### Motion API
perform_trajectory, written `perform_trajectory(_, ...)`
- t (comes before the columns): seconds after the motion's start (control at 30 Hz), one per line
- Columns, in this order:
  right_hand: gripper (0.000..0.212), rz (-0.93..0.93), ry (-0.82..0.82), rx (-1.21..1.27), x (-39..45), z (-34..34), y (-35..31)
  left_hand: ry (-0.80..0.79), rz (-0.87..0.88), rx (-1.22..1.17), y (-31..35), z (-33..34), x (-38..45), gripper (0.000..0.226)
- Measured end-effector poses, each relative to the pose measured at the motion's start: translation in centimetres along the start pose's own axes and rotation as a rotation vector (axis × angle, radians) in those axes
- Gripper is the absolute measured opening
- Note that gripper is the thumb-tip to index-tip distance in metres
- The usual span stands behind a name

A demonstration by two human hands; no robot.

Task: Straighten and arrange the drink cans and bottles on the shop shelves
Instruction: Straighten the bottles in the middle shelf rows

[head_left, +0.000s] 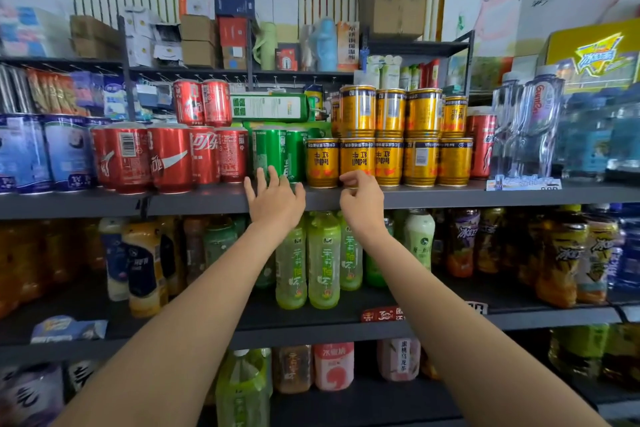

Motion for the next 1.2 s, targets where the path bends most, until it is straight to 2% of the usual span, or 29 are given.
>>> perform_trajectory(0.13, 0.027, 0.018, 0.019, 0.004, 0.0, -0.7, 0.4, 0.106, 0.042, -0.063, 0.8, 0.4, -1.0, 0.053)
perform_trajectory(0.3, 0.026, 0.04, 0.044, 0.0, -0.2, -2.1, 1.0, 0.31, 0.217, -0.192, 4.3, 0.5, -2.4, 0.05)
perform_trajectory(0.5, 0.027, 0.038, 0.117, -0.043, 0.0, -5.8, 2.7, 0.402, 0.401, -0.256, 8.6, 0.7, -3.6, 0.051)
perform_trajectory(0.63, 0.026, 0.032, 0.127, -0.088, -0.1, -8.0, 4.8, 0.471, 0.453, -0.306, 10.9, 1.6, -4.5, 0.044)
perform_trajectory(0.87, 0.021, 0.015, 0.065, -0.102, 0.9, -12.4, 9.6, 0.566, 0.436, -0.341, 16.3, 3.7, -5.5, 0.036)
perform_trajectory(1.07, 0.023, -0.019, -0.092, -0.151, 0.7, -18.6, 17.5, 0.546, 0.412, -0.308, 24.4, 9.5, -8.6, 0.035)
perform_trajectory(1.2, 0.023, 0.052, -0.116, -0.195, 1.1, -24.1, 23.8, 0.427, 0.403, -0.328, 30.9, 13.6, -10.7, 0.039)
Point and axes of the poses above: each hand's wrist, its own x-axis towards the middle knuckle, its own z-axis out of the palm, y = z × x, the point moved 2 cm from there along x, towards the middle knuckle
